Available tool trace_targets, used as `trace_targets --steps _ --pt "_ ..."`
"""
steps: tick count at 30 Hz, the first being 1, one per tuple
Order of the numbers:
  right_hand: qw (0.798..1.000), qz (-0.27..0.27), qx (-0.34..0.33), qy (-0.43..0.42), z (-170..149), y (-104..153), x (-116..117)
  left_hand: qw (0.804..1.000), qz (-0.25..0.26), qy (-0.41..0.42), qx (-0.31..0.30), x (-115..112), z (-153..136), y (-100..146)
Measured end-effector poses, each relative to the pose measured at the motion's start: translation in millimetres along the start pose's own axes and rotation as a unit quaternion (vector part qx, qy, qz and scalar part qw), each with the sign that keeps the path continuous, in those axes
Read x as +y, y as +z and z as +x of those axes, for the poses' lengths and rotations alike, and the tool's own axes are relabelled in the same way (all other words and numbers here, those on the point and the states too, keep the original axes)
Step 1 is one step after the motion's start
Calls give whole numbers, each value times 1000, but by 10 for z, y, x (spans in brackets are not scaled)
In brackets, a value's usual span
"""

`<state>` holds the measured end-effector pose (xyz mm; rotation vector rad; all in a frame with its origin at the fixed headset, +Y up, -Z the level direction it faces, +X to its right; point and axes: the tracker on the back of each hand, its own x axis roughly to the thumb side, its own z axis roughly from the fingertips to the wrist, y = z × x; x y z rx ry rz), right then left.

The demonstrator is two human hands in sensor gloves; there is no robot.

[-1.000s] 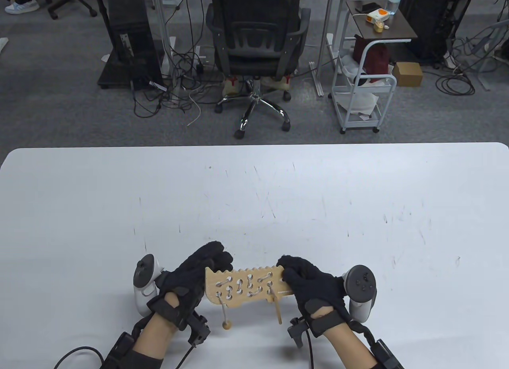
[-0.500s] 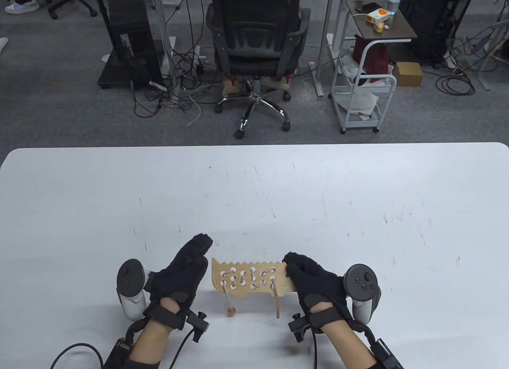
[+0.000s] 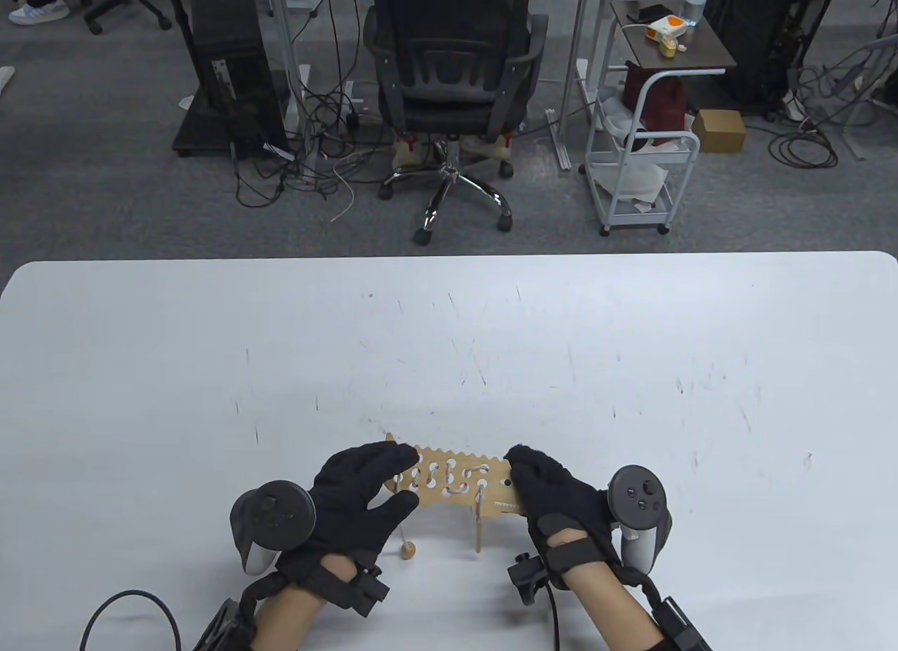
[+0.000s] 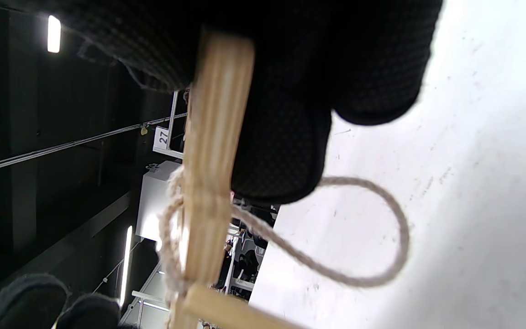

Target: Thread rope through all holes on crocodile lacing toy

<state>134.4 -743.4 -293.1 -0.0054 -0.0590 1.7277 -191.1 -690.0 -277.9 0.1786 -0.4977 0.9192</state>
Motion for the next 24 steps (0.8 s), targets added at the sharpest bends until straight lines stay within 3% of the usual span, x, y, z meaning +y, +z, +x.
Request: trace_targets --steps 14,24 --pt "994 44 57 -86 -53 42 83 993 -69 -90 -3 -254 49 -25" --pt "986 100 55 -121 -6 83 203 982 -123 -139 24 -422 -11 -44"
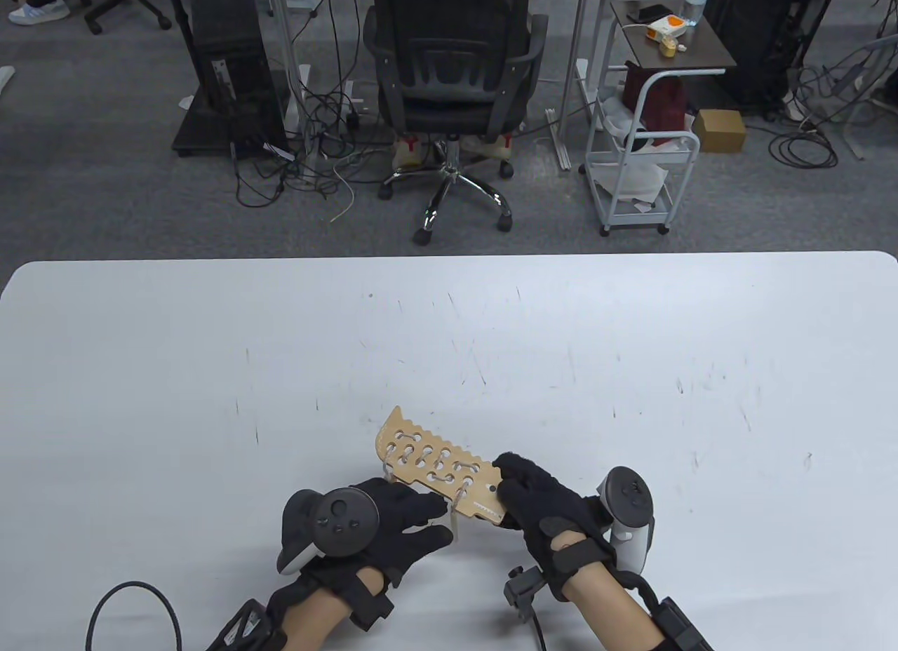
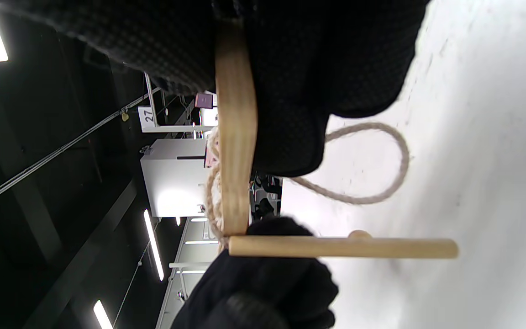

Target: Thread rope through all holes on crocodile lacing toy

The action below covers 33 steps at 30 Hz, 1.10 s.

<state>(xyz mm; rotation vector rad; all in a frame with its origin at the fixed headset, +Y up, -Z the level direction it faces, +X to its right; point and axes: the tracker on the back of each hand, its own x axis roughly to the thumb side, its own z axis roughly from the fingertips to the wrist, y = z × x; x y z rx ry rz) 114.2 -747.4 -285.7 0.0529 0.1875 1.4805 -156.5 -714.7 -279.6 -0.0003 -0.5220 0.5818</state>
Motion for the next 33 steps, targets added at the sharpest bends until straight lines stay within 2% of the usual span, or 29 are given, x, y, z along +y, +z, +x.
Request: trace_targets --steps 4,6,15,33 --pt "1000 30 -3 -1 5 6 70 1000 -14 9 5 -63 -8 -23" --pt "999 39 -4 -1 8 7 88 998 -22 54 14 -94 -35 -32" --pt "1000 30 -5 1 -10 -4 61 997 -20 68 16 -91 -81 -41" --pt "999 -24 -18 39 4 -61 -141 995 71 69 31 194 -199 55"
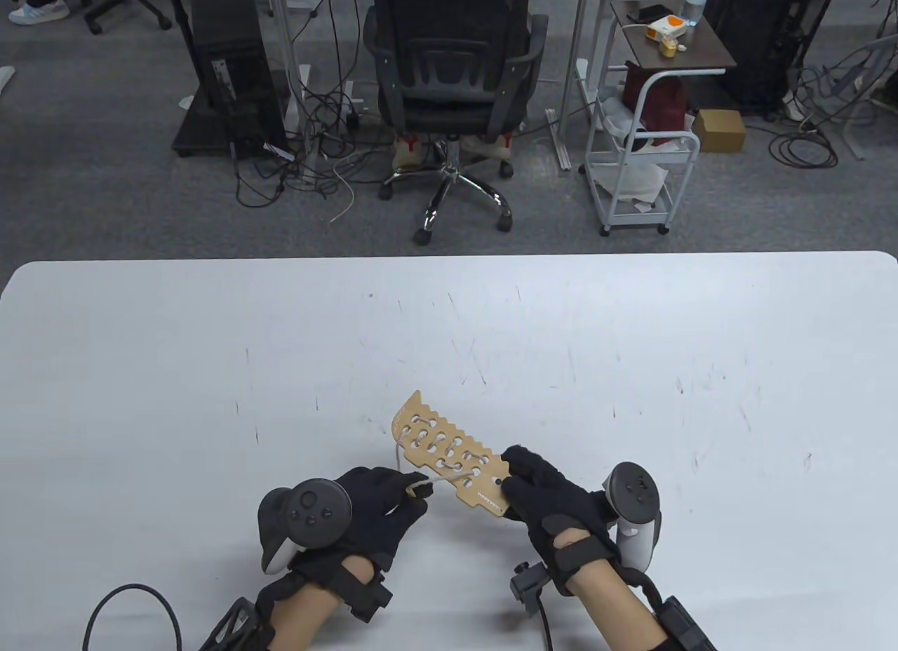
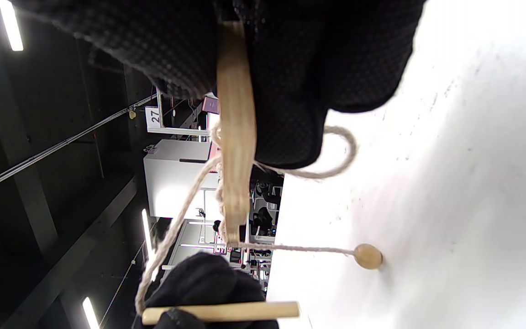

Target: Thread rope through all holes on crocodile lacing toy

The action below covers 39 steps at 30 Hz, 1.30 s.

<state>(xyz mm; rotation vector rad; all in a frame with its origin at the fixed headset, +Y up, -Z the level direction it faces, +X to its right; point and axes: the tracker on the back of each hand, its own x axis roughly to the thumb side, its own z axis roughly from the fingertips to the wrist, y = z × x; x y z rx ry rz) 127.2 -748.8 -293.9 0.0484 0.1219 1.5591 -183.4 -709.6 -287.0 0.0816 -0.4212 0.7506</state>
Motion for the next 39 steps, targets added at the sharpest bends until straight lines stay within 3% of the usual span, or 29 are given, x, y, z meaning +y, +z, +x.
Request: trace_targets --steps 13,39 --pt "1000 -29 -4 9 -18 -50 -119 995 86 43 40 301 -245 33" --pt "995 -93 0 31 -68 -130 -366 977 180 77 83 638 -503 111"
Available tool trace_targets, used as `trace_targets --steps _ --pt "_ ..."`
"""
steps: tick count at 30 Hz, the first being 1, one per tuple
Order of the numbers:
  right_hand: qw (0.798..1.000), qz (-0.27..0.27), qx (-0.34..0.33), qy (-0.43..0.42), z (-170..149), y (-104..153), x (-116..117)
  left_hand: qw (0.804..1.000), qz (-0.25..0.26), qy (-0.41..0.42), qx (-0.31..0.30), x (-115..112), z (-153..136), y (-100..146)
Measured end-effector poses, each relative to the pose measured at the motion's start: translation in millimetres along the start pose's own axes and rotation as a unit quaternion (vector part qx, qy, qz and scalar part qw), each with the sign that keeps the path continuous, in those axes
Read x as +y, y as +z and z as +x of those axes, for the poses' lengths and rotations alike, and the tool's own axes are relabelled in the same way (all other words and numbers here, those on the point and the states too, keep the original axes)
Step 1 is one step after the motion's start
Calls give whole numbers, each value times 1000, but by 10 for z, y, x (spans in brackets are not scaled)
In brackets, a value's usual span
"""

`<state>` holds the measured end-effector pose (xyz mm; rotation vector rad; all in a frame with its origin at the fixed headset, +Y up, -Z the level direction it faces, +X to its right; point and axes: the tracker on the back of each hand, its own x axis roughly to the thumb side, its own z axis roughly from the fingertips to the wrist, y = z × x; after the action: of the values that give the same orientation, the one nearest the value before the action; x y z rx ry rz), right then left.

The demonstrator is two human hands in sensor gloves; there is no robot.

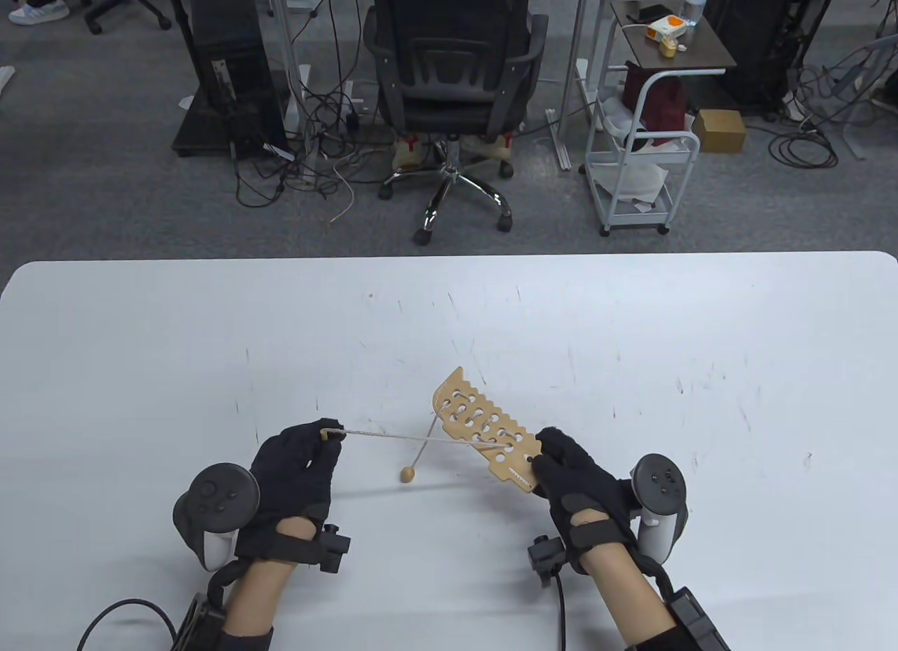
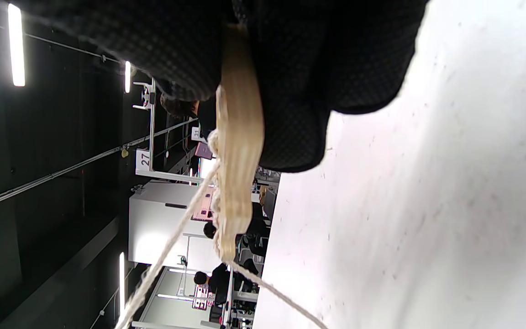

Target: Thread rope through all holes on crocodile lacing toy

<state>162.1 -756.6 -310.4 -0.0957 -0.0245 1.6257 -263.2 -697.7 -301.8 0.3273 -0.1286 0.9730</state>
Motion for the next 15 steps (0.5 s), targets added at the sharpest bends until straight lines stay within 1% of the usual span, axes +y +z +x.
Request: trace_targets --steps 5,9,11,15 --pt "1000 2 0 4 -13 3 13 1000 -6 5 0 -20 22 7" --pt "1000 20 -5 11 -1 26 78 999 -26 11 -16 -66 75 14" --pt "999 34 -10 17 12 48 131 998 -46 18 -27 -114 111 22" --pt "998 56 -25 33 43 92 224 997 -67 14 -47 -200 188 49"
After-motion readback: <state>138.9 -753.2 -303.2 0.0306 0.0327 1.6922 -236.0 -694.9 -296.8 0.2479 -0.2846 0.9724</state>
